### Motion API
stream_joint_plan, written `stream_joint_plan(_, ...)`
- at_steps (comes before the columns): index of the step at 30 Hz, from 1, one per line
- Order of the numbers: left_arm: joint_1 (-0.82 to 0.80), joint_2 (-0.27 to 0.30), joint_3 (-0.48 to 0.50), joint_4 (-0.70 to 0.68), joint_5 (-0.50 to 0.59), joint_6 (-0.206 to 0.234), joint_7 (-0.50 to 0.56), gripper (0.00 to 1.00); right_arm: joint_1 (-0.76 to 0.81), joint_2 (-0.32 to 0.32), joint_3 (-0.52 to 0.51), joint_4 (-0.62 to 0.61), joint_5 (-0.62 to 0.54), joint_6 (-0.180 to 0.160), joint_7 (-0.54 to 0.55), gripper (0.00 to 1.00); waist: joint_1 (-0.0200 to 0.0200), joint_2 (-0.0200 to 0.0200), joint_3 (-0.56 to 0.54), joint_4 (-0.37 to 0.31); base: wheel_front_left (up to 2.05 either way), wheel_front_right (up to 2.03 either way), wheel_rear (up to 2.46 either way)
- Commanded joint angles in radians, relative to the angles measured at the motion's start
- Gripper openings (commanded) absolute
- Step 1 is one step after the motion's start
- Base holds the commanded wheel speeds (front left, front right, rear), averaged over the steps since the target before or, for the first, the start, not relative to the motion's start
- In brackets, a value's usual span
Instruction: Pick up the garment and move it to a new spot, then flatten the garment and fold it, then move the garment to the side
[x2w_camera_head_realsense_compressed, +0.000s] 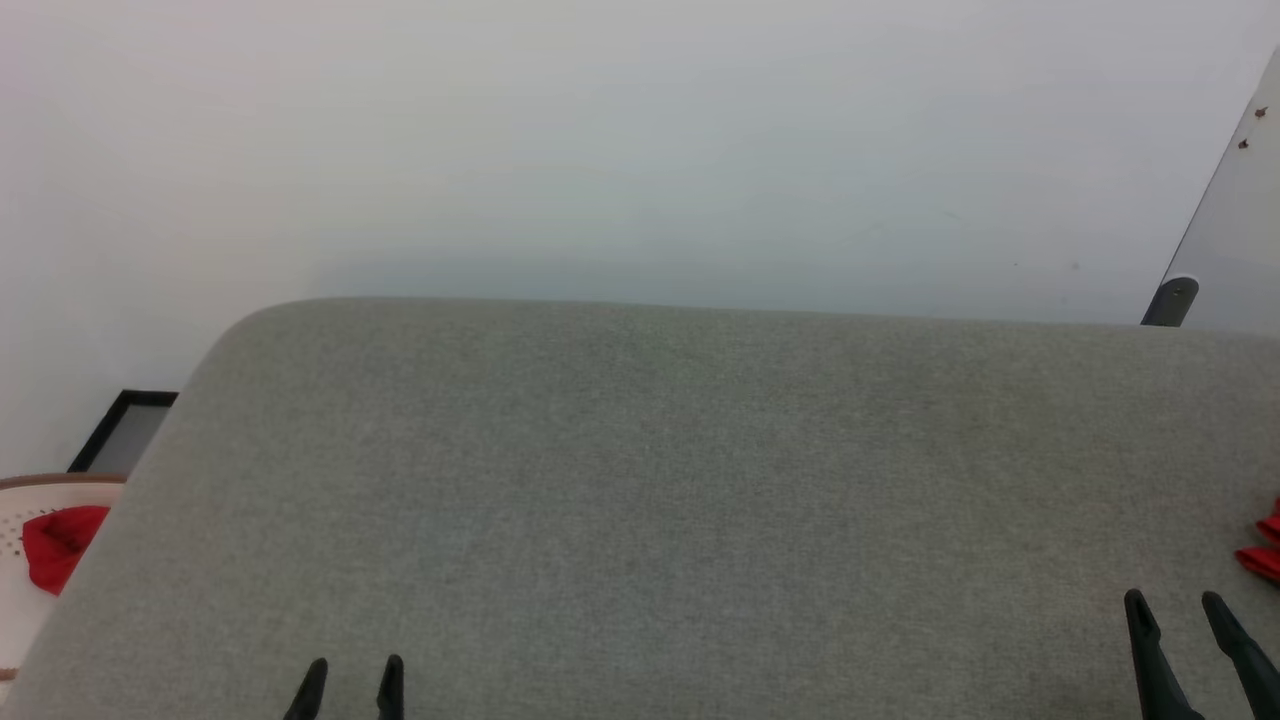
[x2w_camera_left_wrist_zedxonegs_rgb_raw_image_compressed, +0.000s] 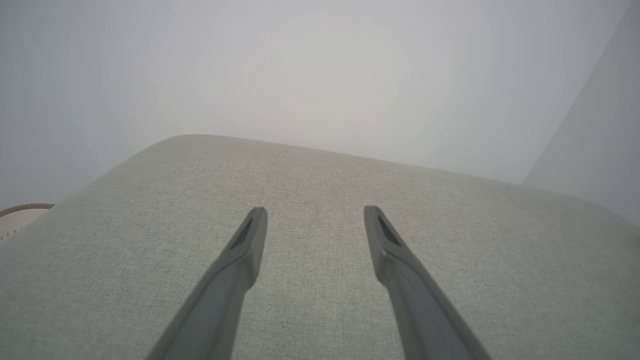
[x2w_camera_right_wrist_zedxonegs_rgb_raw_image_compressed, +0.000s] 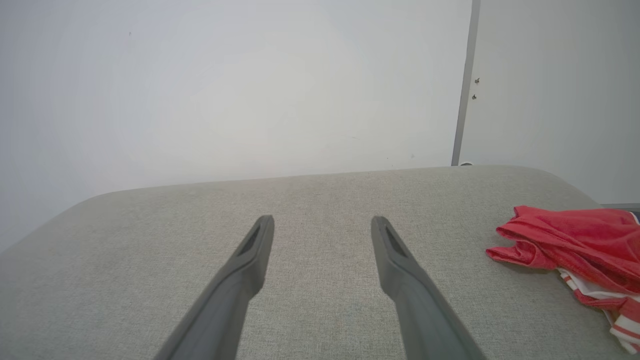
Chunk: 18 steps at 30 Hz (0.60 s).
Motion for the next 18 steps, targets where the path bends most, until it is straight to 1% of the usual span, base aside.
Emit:
stream_joint_plan(1,0.006,0.001,0.000,0.001,-0.002,-0.001,0.000,1.00,0.009,0.004,0.002,-0.004,-0.003,-0.001,0.000,1.00,0.0000,0.0000,0.000,-0.002,0.00,0.00,0.00)
stream_joint_plan(11,0.009,-0.008,0.007,0.002,-0.036,0.002,0.000,1.00,0.006,0.003,0.007,0.002,0.007,-0.001,0.009,1.00,0.0000,0.0000,0.003,-0.004,0.00,0.00,0.00)
stream_joint_plan(12,0.002,-0.007,0.005,0.002,-0.033,0.001,0.000,0.00,0.002,0.003,0.007,0.002,0.007,0.000,0.010,0.00,0.0000,0.0000,0.003,-0.005,0.00,0.00,0.00)
stream_joint_plan(15,0.006,-0.015,0.000,0.027,-0.038,0.001,0.002,0.00,0.010,0.013,0.010,0.027,0.010,0.000,0.011,0.00,0.0000,0.0000,0.003,-0.005,0.00,0.00,0.00)
stream_joint_plan(18,-0.007,-0.019,0.003,0.036,-0.086,0.001,0.016,0.00,-0.002,0.020,0.007,0.041,0.056,0.000,0.019,0.00,0.0000,0.0000,0.005,-0.005,0.00,0.00,0.00)
